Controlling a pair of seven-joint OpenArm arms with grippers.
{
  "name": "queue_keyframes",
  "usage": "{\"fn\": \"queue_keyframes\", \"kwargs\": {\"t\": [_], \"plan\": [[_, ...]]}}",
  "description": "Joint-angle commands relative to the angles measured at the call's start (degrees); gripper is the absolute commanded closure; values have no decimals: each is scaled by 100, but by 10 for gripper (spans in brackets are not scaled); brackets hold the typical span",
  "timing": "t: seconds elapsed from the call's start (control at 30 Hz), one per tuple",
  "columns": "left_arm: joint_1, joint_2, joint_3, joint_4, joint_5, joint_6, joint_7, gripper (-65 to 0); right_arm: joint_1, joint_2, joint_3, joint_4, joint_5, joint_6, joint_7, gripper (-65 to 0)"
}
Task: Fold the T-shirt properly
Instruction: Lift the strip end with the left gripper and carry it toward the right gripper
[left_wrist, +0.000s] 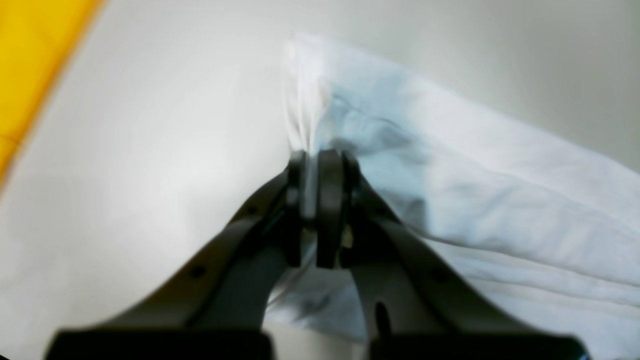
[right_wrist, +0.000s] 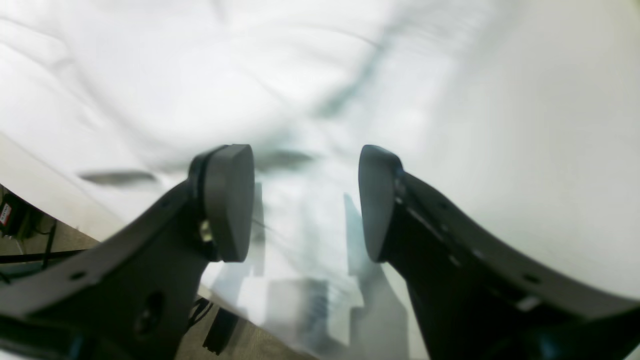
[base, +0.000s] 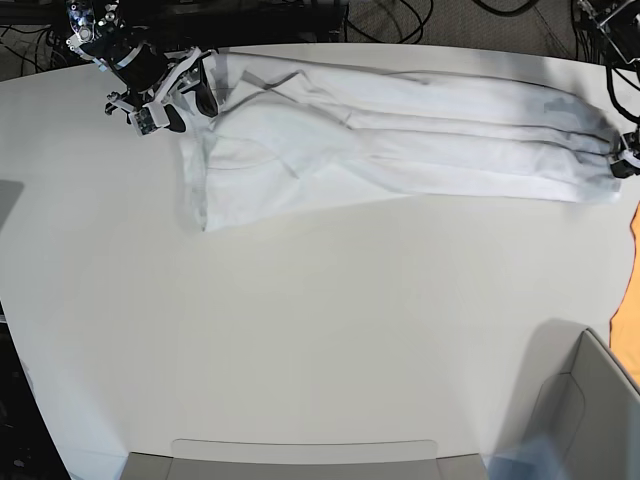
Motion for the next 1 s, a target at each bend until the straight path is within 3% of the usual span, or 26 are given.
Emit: {"fn": "queue_keyframes", "kwargs": {"t": [0.0,0.13,0.23,0.5,0.6,0.97], "plan": [[-43,11,-68,309,-117,-19,136,0,-5,38,36,116,66,17,133,-332],[273,406,-130,1302,-117,-19,531,0,12,38,1,116,66,17,133,-332],[475,732,-130,1865,-91,-19,540,0,48,38,1,116,66,17,133,-332],[888,1180,-77,3140,-91,-19,593,0,74,38,-8,116,66,17,133,-332],[1064,1417,222,3729,-91,-19,602,0,83,38,-26,116,66,17,133,-332],[1231,2613,925,4072,-108,-19,575,0,135,-85,-26,107,66,17,133,-332]]}}
